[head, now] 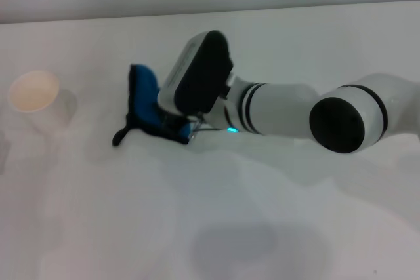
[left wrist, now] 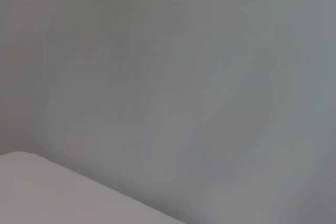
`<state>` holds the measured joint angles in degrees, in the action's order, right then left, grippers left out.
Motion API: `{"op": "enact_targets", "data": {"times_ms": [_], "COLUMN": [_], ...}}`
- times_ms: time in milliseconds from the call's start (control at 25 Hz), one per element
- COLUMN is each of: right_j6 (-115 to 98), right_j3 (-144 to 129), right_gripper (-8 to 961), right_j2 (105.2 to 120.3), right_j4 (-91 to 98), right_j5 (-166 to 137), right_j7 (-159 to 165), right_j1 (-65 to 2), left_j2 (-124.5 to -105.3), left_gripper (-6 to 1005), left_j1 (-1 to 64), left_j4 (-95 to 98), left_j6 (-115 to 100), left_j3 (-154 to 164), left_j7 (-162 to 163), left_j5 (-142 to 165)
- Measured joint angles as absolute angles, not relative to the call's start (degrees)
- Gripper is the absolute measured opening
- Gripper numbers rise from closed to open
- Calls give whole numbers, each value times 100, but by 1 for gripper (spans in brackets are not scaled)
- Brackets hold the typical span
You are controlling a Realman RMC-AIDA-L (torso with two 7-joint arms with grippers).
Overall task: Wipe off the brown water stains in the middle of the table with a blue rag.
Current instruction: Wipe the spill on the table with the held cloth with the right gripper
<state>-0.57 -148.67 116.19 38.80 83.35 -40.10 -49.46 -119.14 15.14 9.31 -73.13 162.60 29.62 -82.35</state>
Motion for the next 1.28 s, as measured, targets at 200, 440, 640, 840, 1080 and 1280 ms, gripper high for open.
{"op": "enact_targets", "data": {"times_ms": [200, 440, 640, 840, 1080, 1280], "right_j6": [-312, -196, -26, 360, 617, 524], "right_j3": [-14775, -14831, -15117, -15296, -15254, -15056], "right_gripper": [92, 91, 91, 91, 91, 91], "right_j2": [11619, 11620, 11619, 11619, 11620, 11619], "right_j4": [3622, 3755, 4133, 4379, 4511, 4225], "right_j5": [8341, 8318, 8286, 8075, 7821, 7871], "right_j7": [-3705, -3680, -3709, -3758, -4084, -4050], "right_j1": [-4890, -4886, -4952, -5099, -5048, -5032], "left_j2": [-11923, -11927, -11927, -11927, -11913, -11919], "left_gripper": [875, 875, 875, 876, 876, 876], "left_j1": [1512, 1515, 1512, 1503, 1515, 1516], "left_j4": [932, 932, 932, 932, 932, 931], "left_j6": [-7312, -7312, -7312, -7309, -7305, -7303], "left_j3": [16260, 16260, 16268, 16269, 16260, 16259], "left_j7": [2962, 2962, 2962, 2962, 2962, 2962], "left_j5": [-8235, -8235, -8235, -8235, -8235, -8235]}}
